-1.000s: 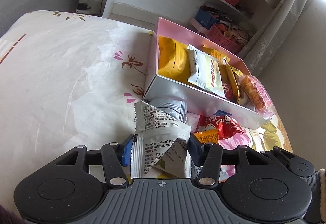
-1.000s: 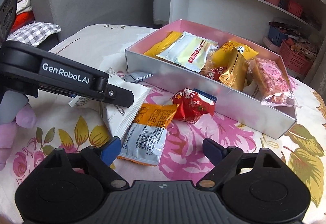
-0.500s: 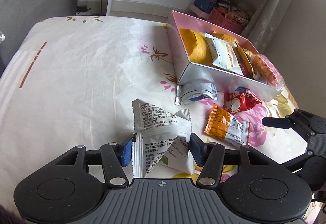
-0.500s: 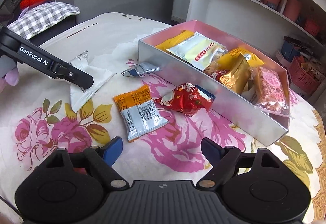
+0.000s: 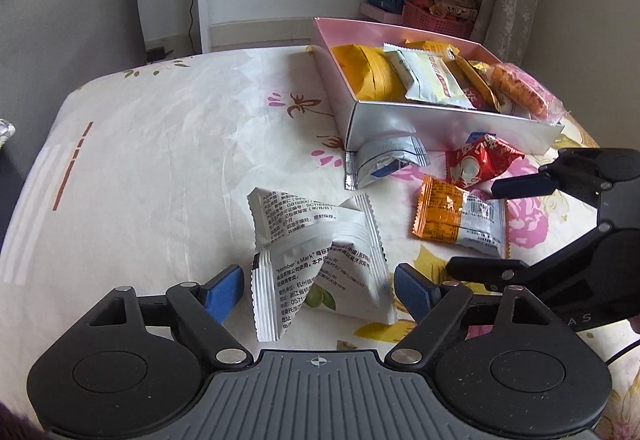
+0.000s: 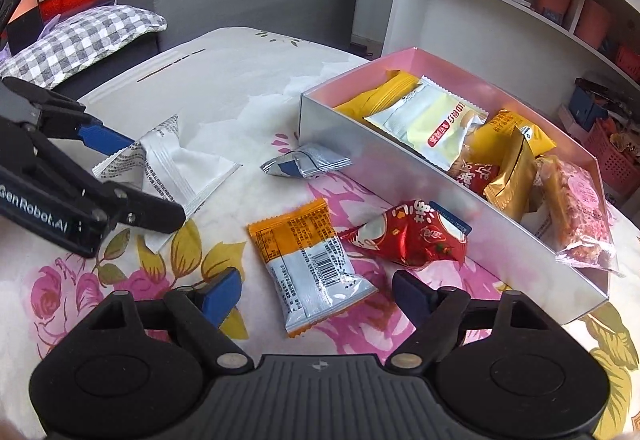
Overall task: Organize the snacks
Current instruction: 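Lift the white printed bag with the left tool while the right moves over the orange pack, then grasp the orange pack with the right tool while the left holds the white bag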
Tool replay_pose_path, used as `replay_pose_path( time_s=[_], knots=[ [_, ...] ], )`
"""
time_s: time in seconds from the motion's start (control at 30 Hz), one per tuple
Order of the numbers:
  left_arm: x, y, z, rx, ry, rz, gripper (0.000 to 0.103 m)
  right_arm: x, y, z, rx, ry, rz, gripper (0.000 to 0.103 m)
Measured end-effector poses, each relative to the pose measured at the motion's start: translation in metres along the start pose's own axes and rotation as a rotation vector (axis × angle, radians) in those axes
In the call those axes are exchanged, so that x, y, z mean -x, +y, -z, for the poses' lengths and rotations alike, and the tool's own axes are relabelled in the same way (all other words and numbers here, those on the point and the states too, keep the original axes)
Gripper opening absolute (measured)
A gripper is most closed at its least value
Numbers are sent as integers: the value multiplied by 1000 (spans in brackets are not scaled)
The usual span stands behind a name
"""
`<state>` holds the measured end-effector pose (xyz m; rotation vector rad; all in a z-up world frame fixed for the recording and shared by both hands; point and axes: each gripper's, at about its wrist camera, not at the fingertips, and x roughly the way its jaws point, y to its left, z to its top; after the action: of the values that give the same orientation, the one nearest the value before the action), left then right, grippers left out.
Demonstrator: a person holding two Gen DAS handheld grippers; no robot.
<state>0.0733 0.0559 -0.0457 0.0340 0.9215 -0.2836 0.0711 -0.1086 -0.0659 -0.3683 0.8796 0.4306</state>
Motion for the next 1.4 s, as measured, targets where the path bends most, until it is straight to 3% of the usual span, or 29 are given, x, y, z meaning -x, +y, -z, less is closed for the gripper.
replay_pose_path(
  time_s=[0.27, 0.47, 0.6, 0.87, 0.9, 1.4],
  knots=[
    [-5, -8, 2, -59, -11, -25, 80, -1, 4, -4, 9, -8, -16, 61],
    [-3, -11, 1, -65, -16, -32, 70, 3, 11, -5, 54, -17, -40, 36],
    [-3, -11, 0, -57, -22, -30, 64, 3, 16, -6, 79, -16, -36, 31],
    [6, -4, -5, -29, -44, -23, 51, 11, 16, -10, 67, -44, -32, 29],
    [6, -2, -6, -23, -46, -23, 45, 13, 15, -11, 63, -49, -30, 29],
    [17, 9, -17, 46, -87, -30, 45, 34, 0, -19, -33, -138, -12, 29]
  ],
)
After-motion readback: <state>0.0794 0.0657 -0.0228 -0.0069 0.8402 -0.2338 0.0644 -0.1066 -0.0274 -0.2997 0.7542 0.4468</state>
